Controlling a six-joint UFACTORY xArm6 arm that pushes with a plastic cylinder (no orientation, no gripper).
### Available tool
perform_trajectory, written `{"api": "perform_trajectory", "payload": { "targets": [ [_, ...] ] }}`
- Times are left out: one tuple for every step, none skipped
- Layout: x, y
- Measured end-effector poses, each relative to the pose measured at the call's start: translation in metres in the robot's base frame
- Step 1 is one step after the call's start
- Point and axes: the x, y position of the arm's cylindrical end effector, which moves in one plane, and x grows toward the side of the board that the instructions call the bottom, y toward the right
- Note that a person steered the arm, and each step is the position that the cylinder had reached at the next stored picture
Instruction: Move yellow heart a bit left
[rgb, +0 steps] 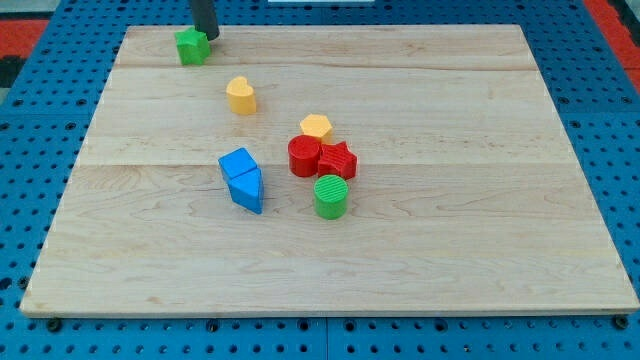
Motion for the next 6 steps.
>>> {"api": "perform_trajectory", "payload": {
  "targets": [
    [0.013,0.040],
    [0.051,0.090],
    [0.129,0.078],
    [0.140,0.042],
    [0.157,0.065],
    [0.160,0.032]
  ]
}}
